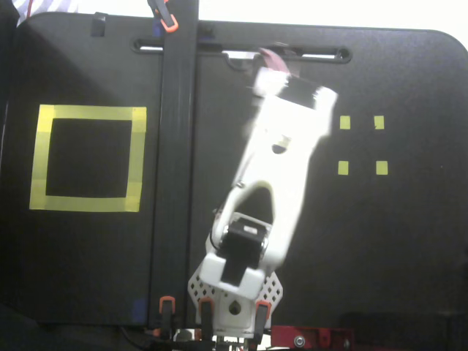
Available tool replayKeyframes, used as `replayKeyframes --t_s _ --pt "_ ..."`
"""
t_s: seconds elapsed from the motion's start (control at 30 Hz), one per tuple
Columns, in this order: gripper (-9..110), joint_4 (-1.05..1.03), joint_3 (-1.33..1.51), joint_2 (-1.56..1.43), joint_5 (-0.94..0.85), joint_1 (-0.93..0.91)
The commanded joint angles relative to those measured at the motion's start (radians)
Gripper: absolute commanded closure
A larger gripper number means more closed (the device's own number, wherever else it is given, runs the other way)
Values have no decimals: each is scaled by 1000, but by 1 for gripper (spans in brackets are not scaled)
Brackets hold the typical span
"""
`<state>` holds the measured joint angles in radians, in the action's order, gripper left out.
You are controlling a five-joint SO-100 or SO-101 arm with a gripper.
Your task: Grasp the block and place it in the designated area.
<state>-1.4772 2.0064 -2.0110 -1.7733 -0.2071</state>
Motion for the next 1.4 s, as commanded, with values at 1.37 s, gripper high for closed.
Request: replayKeyframes --t_s 1.37 --pt "83 166 -153 247 923 1012"
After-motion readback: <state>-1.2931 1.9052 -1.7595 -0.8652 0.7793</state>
